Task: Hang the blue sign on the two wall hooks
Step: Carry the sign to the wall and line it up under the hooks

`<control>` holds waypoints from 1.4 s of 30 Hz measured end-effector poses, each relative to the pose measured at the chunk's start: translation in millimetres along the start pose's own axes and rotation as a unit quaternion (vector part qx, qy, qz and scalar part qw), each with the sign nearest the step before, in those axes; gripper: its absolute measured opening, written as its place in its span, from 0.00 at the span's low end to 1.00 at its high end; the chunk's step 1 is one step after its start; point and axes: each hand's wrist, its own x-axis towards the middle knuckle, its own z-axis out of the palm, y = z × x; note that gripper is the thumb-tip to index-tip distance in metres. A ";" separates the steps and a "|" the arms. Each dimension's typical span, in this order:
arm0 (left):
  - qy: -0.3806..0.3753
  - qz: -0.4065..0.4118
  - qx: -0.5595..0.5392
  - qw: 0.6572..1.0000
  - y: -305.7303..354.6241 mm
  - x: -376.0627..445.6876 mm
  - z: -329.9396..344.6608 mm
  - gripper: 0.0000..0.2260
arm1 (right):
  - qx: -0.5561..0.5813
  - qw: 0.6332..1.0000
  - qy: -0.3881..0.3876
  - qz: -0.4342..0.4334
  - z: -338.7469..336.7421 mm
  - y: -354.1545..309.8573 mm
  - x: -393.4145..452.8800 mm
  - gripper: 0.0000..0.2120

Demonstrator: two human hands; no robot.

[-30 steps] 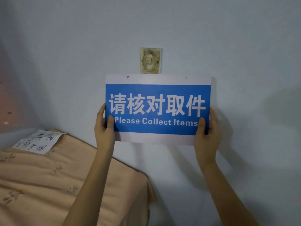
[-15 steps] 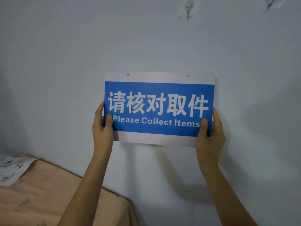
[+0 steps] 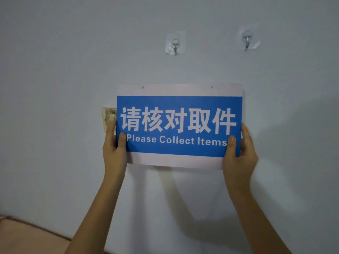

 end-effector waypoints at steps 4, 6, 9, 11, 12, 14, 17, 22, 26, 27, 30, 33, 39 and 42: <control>-0.010 0.001 -0.020 1.000 5.4 5.0 17.3 0.20 | 0.000 1.000 0.018 -0.008 -7.6 -6.4 13.0 0.20; -0.017 0.003 -0.019 1.000 8.8 6.9 25.5 0.20 | 0.001 1.000 0.023 -0.013 -11.5 -7.8 19.8 0.20; -0.025 0.011 -0.022 0.999 11.8 10.5 33.2 0.19 | -0.004 0.999 0.030 -0.015 -15.0 -12.2 27.3 0.20; -0.029 0.015 -0.023 0.999 13.4 13.4 36.7 0.19 | -0.003 0.999 0.035 -0.011 -14.6 -15.5 31.7 0.20; -0.032 0.017 -0.022 0.999 13.1 15.4 38.0 0.19 | -0.003 0.999 0.037 -0.009 -14.0 -17.3 34.0 0.20; -0.036 0.017 -0.025 0.999 13.4 19.1 40.5 0.19 | -0.004 0.999 0.039 -0.008 -13.2 -21.0 37.7 0.20; -0.045 0.023 -0.035 0.998 16.7 25.6 42.3 0.19 | -0.009 0.999 0.043 -0.014 -12.0 -26.2 41.9 0.20; -0.055 0.023 -0.051 0.997 23.9 38.0 43.7 0.18 | -0.021 0.998 0.049 -0.033 -5.9 -32.2 45.5 0.20; -0.062 0.026 -0.057 0.996 27.9 50.4 42.1 0.18 | -0.022 0.998 0.044 -0.050 1.1 -37.0 49.0 0.20; -0.063 0.026 -0.060 0.996 29.0 53.4 41.3 0.18 | -0.021 0.998 0.043 -0.051 3.2 -38.5 50.1 0.20; -0.064 0.023 -0.072 0.995 32.2 60.9 40.4 0.18 | -0.026 0.996 0.045 -0.066 9.9 -42.3 53.2 0.20; -0.062 0.029 -0.071 0.995 33.6 66.4 42.1 0.18 | -0.031 0.995 0.047 -0.081 15.5 -44.6 55.2 0.21; -0.072 0.029 -0.078 0.994 32.9 74.5 49.5 0.18 | -0.050 0.992 0.061 -0.098 18.9 -46.9 59.5 0.21; -0.079 0.031 -0.084 0.993 32.7 76.4 54.5 0.18 | -0.048 0.992 0.072 -0.092 18.2 -47.4 60.9 0.20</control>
